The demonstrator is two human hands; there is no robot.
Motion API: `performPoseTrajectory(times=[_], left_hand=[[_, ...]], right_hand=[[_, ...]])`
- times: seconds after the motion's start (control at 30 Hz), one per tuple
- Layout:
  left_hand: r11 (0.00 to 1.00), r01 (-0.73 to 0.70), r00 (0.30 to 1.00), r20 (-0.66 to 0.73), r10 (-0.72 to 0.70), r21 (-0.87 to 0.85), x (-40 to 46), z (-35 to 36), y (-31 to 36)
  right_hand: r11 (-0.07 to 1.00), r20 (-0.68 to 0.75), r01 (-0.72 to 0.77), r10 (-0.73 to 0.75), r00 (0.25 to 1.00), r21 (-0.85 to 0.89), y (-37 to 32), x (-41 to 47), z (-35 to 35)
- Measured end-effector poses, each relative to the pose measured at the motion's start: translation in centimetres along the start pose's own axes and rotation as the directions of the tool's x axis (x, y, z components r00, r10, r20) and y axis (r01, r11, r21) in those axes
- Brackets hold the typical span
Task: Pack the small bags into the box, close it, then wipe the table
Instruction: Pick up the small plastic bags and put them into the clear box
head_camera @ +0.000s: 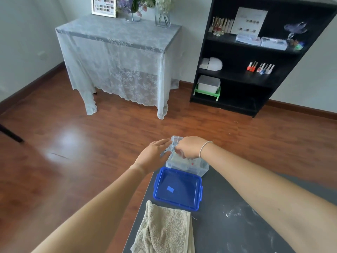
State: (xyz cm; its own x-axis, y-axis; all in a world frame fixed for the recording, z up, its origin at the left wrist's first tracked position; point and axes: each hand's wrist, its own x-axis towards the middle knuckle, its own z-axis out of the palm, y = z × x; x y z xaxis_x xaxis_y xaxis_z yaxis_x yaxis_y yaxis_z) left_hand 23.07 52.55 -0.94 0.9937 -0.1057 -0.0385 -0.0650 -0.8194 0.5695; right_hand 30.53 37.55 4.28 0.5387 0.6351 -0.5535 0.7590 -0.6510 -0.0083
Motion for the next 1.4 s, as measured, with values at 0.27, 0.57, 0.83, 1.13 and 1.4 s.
performPoseTrajectory(times=[0.27, 0.57, 0.83, 1.13, 1.4], left_hand=[[0.999, 0.026, 0.997, -0.072, -0.024, 0.028, -0.2, -0.1, 1.0], [0.987, -0.134, 0.984, -0.103, 0.142, 0.084, 3.5, 2.0, 12.3], [0.946, -0.313, 0.944, 0.139, 0.3, 0.086, 3.2, 15.2, 28.2], [0.931, -0.354, 0.866, 0.407, 0.29, 0.088, -0.9, 28.2, 38.1], [0.869, -0.373, 0.828, 0.538, 0.156, 0.323, -2.5, 32.1, 41.2]], right_hand=[[0.942, -0.416, 0.074, 0.074, 0.906, 0.328, 1.2, -2.3, 2.1], [0.779, -0.599, 0.009, 0.474, 0.645, 0.627, 9.5, -16.7, 7.2], [0.554, -0.395, -0.179, 0.751, 0.529, 0.813, 16.4, -32.2, 23.3], [0.456, -0.243, -0.37, 0.833, 0.497, 0.809, 20.2, -42.6, 36.5], [0.386, -0.113, -0.55, 0.878, 0.465, 0.741, 22.0, -43.7, 40.2]])
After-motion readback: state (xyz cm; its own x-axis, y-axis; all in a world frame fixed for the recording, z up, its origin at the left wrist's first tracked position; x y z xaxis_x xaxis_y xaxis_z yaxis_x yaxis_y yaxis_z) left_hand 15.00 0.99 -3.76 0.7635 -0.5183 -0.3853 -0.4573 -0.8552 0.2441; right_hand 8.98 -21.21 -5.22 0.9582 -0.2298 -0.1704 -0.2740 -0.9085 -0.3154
